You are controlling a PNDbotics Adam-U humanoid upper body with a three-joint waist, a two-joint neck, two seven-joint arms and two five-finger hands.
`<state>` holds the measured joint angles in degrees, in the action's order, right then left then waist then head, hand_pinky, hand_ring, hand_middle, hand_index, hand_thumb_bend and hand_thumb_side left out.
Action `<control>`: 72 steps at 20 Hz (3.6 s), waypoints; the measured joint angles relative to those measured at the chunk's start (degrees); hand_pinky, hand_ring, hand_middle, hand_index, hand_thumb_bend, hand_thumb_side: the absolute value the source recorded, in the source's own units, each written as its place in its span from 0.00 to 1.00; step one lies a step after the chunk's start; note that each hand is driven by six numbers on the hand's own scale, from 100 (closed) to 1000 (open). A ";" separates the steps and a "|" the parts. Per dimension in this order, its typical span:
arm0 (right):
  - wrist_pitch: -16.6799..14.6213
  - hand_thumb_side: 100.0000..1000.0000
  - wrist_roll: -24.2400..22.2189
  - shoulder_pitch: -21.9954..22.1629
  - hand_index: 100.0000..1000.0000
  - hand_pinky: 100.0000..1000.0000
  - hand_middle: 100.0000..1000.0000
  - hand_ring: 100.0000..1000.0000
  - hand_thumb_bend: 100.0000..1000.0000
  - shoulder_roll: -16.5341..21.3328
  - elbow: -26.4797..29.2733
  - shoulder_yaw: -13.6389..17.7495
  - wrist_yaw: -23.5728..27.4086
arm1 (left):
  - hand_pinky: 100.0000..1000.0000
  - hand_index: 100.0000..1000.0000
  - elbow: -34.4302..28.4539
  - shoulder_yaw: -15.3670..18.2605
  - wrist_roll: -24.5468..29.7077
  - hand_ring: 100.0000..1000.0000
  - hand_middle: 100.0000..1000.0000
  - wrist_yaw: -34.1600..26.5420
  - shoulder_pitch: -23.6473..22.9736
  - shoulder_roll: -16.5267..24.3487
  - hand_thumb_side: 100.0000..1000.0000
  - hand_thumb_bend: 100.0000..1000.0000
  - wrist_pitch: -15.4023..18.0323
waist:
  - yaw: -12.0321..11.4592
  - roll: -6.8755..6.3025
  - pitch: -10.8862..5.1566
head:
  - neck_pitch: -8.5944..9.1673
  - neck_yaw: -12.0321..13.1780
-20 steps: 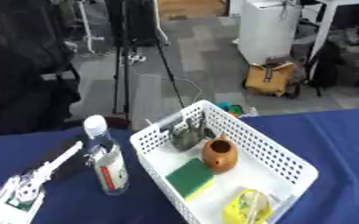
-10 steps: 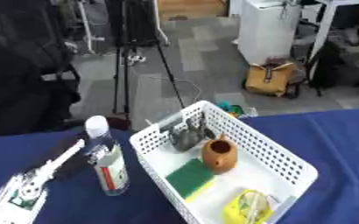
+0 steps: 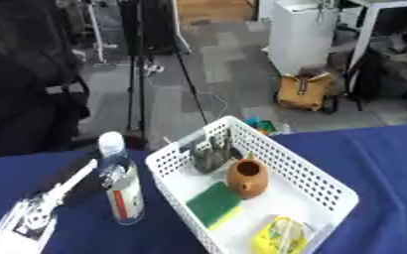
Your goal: Pick up objects on the table and place them in the box.
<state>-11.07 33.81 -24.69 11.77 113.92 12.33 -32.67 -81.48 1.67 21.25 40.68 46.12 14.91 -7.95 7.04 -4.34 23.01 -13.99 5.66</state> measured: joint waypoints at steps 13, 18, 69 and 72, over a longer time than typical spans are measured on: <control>0.03 0.79 0.03 -0.01 0.66 0.60 0.55 0.46 0.00 -0.08 0.00 0.00 0.01 | 1.00 0.81 -0.61 0.03 -3.46 1.00 0.92 -1.93 -0.40 -0.95 1.00 0.00 -0.25 | -0.02 0.04 0.00 | 0.04 -0.05; 0.05 0.79 0.05 -0.01 0.66 0.60 0.55 0.46 0.00 -0.09 0.00 0.00 0.01 | 1.00 0.80 -2.04 0.31 -4.94 1.00 0.93 -1.46 -0.66 -0.96 1.00 0.00 -0.35 | -0.02 0.09 0.00 | 0.05 -0.10; -0.03 0.78 -1.11 1.13 0.67 0.61 0.55 0.46 0.00 -0.44 0.00 -1.44 0.43 | 1.00 0.82 -5.78 -1.23 1.82 1.00 0.95 3.69 16.63 -0.26 1.00 0.00 -4.00 | 3.24 -3.23 -3.15 | -2.04 1.59; -0.18 0.78 -1.27 0.99 0.67 0.61 0.55 0.46 0.00 -0.45 0.00 -1.52 0.49 | 1.00 0.83 -4.20 -1.77 1.31 1.00 0.95 3.69 17.75 -0.98 1.00 0.00 -3.83 | 3.79 -3.54 -3.15 | -2.04 1.89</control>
<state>-11.25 32.54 -23.70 11.32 113.92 10.81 -32.17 -85.69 -0.11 22.56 44.37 63.87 13.92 -11.78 10.83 -7.89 19.86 -16.03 7.54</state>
